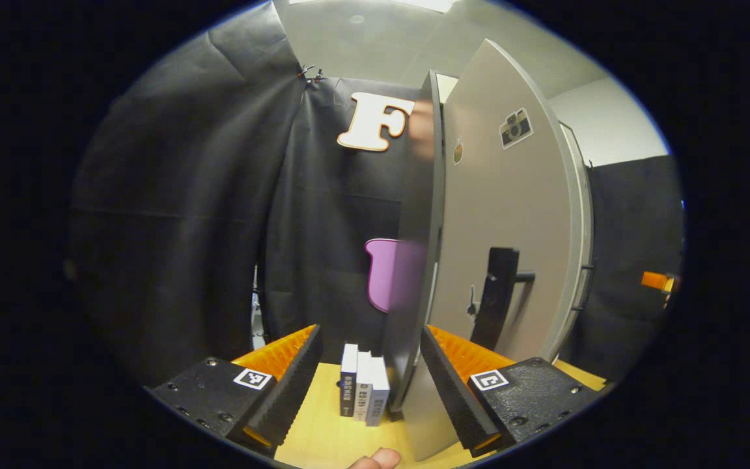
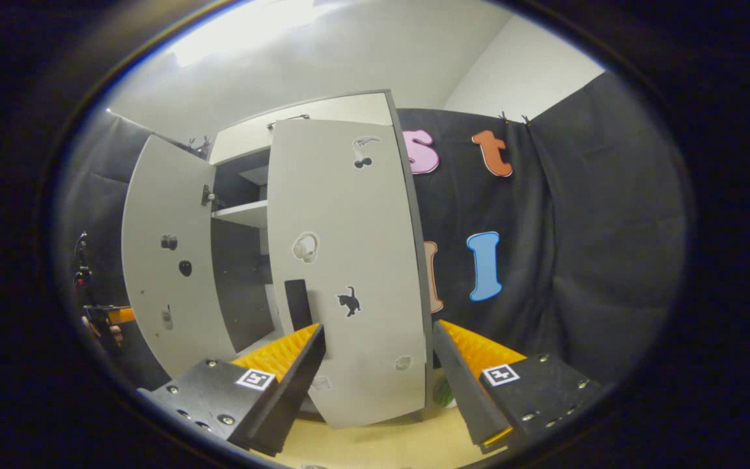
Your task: Grasp the bottle in the cabinet with the left hand and place it on the coaster, then close the right door with the right hand and the left door with the left hand.
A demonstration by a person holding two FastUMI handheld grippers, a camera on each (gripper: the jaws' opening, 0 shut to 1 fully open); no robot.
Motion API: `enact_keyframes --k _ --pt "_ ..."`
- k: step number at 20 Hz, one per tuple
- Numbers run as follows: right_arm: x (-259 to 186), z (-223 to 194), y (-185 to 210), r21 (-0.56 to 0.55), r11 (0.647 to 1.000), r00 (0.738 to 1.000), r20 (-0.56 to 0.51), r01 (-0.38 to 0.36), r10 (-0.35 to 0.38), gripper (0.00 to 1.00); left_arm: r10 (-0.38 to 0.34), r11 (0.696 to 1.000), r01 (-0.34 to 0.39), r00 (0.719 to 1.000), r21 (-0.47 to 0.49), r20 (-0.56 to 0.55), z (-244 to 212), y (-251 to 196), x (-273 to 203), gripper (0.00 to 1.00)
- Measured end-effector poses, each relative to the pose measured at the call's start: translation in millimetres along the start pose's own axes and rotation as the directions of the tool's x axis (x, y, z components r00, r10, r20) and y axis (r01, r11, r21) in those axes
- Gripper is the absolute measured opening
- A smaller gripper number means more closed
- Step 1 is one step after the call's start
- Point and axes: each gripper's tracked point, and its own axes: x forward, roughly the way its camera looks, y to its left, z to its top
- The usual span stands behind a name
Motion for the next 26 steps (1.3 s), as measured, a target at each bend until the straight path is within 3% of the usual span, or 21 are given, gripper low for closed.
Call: enact_keyframes --k 1,2,3,4,5,6,13,21,25,26 --pt "-6.0 0.3 0.1 -0.009 1.0 1.0 -0.003 -0.002 0.002 1.0 -0.027 0.999 0.027 1.0 -0.024 -0.002 0.6 -12.6 1.6 0.95" --pt "-11.4 1.5 1.4 -0.014 1.0 1.0 0.0 -0.01 0.01 1.0 -0.006 0.999 0.007 1.0 -0.039 0.001 1.4 -14.8 0.8 0.95" --pt "-17.8 4.1 3.2 -0.016 1.0 1.0 0.004 -0.024 0.024 1.0 -0.005 0.999 0.004 1.0 -0.044 -0.005 -0.1 -17.2 -1.3 0.87" --pt "-23.9 7.8 5.4 -0.016 0.999 0.999 0.013 -0.039 0.04 1.0 -0.001 0.999 0.0 1.0 -0.054 -0.007 -1.0 -19.0 -1.4 0.92" --pt "-29.8 10.9 7.4 -0.01 0.998 0.998 0.012 -0.056 0.057 1.0 0.002 0.998 -0.003 1.0 -0.068 -0.019 -1.3 -23.3 -2.3 0.87" --pt "-34.8 12.6 8.1 -0.014 0.998 0.998 0.004 -0.068 0.068 1.0 0.008 0.997 -0.011 0.999 -0.071 -0.04 -5.1 -25.7 -1.5 0.93" --pt "-69.4 17.8 -12.8 -0.043 0.996 0.997 -0.016 -0.076 0.075 0.96 0.079 0.992 -0.072 0.995 0.106 -0.064 2.3 -39.5 -3.5 0.93" --pt "-85.0 20.4 -19.6 -0.052 0.995 0.996 -0.04 -0.087 0.085 1.0 0.072 0.992 -0.062 0.993 0.11 -0.096 -2.3 -68.7 0.0 0.92" --pt "-92.9 22.2 -23.6 -0.066 0.994 0.996 -0.031 -0.088 0.087 0.96 0.047 0.998 -0.041 0.992 0.055 -0.115 -10.9 -88.1 4.9 0.92" --pt "-93.8 22.5 -24.9 -0.072 0.993 0.996 -0.032 -0.09 0.088 1.0 0.047 0.998 -0.041 0.991 0.05 -0.129 -15.7 -92.0 5.0 0.92"
